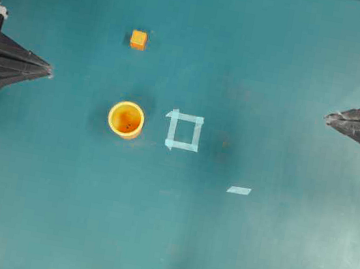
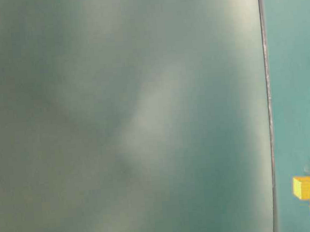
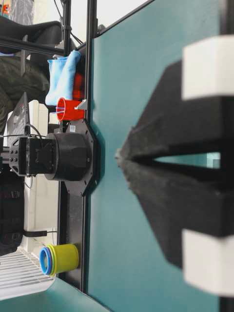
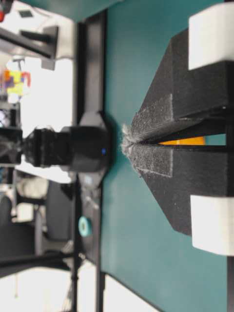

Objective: Lift the orange block with right arm.
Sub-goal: 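Start moving the right arm inward from its rest position, then swing the right gripper left across the table toward the orange cube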

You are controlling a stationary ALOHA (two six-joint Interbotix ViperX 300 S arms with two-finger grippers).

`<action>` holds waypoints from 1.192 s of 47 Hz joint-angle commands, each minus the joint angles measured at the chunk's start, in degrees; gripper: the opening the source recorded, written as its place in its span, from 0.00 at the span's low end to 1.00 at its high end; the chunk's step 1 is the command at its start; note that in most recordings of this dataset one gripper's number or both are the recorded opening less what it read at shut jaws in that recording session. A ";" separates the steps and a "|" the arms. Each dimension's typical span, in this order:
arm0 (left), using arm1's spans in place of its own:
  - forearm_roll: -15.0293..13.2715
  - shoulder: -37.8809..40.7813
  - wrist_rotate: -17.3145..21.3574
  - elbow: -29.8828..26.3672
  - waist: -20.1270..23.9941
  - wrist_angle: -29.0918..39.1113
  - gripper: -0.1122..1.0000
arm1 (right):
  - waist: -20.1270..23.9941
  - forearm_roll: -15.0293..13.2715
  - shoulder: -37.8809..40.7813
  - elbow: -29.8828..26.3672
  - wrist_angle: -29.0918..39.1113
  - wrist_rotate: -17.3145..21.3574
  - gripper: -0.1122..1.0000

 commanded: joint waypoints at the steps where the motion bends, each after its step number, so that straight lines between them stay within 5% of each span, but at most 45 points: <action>1: 0.26 0.70 0.35 -2.20 -0.09 1.58 0.10 | 0.18 0.35 0.70 -1.58 0.00 0.18 0.10; 19: 0.35 0.79 0.18 -2.81 -0.09 3.60 0.10 | -0.09 0.26 11.16 -11.16 12.04 0.53 0.10; 56: 0.35 0.79 -0.70 -2.99 -0.09 3.60 0.10 | -3.34 0.00 28.30 -24.87 12.04 0.09 0.10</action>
